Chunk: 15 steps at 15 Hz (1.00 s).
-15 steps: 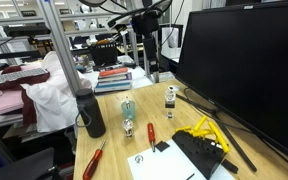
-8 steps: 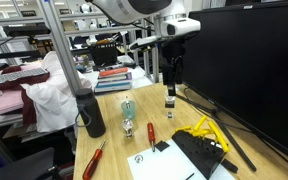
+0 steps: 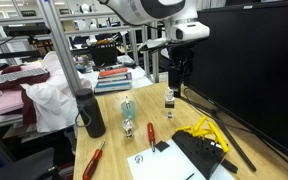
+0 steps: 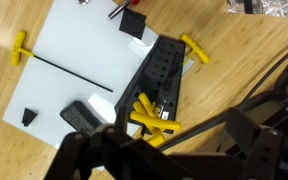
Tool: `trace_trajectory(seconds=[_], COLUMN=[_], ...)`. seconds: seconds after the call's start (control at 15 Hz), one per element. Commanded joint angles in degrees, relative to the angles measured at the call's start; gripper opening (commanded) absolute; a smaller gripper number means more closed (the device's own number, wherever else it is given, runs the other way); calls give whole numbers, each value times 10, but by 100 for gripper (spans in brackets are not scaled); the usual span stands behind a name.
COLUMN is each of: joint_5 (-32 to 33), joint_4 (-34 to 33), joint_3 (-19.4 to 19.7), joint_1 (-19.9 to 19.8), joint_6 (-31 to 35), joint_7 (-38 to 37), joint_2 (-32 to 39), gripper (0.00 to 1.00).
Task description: Take one tool out of the tool holder and put it on the counter
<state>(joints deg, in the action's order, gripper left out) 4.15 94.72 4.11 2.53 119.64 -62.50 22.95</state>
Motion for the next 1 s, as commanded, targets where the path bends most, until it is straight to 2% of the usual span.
trace_trajectory(seconds=[0.0, 0.2, 0.6, 0.73, 0.8, 0.93], joint_5=[-2, -6, -69, -60, -57, -57], joint_4=[-1, -31, -105, -126, -92, -108], joint_3=[5, 4, -3, 12, 13, 15], joint_1=[4, -4, -46, -38, -35, -35], joint_6=[-2, -63, -194, -181, -165, -165], joint_7=[2, 35, 190, 168, 168, 167], joint_2=[0, 20, 68, 81, 62, 73], gripper=[100, 100, 100, 100, 100, 100])
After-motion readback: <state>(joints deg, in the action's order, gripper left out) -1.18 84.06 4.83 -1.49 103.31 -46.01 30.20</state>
